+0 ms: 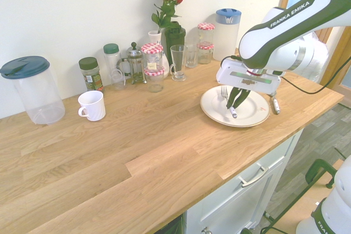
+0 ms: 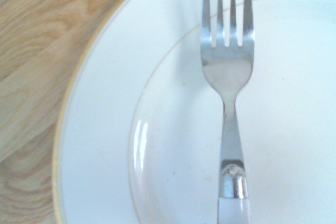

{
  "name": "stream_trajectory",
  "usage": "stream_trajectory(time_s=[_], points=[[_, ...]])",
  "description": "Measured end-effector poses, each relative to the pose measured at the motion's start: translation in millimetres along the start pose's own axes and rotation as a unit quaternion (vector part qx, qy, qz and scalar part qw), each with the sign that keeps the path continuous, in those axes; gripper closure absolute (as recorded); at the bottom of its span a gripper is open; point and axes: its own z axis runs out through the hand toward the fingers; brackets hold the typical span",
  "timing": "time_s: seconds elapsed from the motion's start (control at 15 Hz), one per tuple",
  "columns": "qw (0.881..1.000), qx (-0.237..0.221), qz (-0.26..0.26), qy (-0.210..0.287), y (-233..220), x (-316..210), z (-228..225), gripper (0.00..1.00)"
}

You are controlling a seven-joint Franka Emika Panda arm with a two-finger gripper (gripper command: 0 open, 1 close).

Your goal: Put the fork into the plate

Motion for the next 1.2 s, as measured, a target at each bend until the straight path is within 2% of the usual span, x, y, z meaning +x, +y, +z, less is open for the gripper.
stream_trajectory(time_s=[0.2,0.27,1.2], points=[[1.000,0.002,0.003,-0.002,-0.3,3.0,7.0,1.00],[1.000,0.003,0.005,-0.004,-0.3,3.1,7.0,0.00],[1.000,0.008,0.009,-0.007,-0.5,3.6,4.7,0.00]])
